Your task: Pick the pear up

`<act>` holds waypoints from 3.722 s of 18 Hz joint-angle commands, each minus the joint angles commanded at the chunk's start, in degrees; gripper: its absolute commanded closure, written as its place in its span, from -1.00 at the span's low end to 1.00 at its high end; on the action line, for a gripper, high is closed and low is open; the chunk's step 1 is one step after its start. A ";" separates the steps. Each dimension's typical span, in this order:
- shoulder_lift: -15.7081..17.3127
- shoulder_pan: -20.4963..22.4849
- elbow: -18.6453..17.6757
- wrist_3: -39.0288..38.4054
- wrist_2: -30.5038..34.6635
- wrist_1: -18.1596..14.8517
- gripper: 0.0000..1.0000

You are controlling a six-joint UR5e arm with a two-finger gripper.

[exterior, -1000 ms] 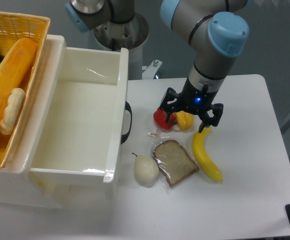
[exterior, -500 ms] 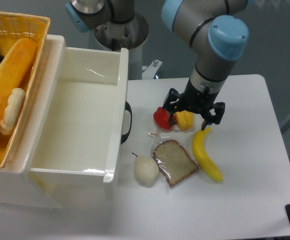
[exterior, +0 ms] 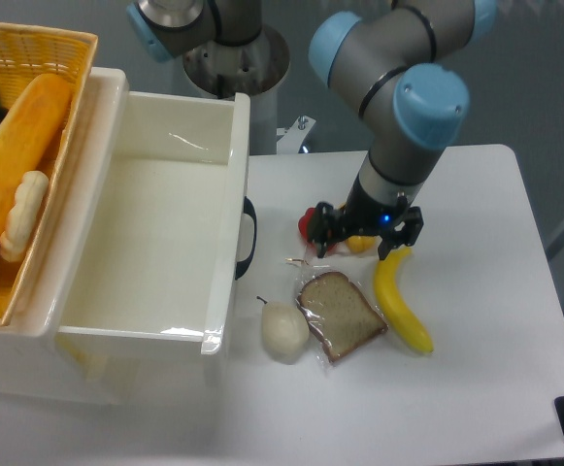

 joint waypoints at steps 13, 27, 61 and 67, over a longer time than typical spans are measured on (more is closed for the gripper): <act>-4.92 -4.22 0.26 -8.44 0.00 -0.26 -1.00; -11.43 -6.51 2.72 -16.54 0.00 0.27 -1.00; -12.66 -9.23 2.46 -17.07 3.43 2.73 -0.34; -9.08 -8.88 2.55 -8.32 4.48 2.56 -0.28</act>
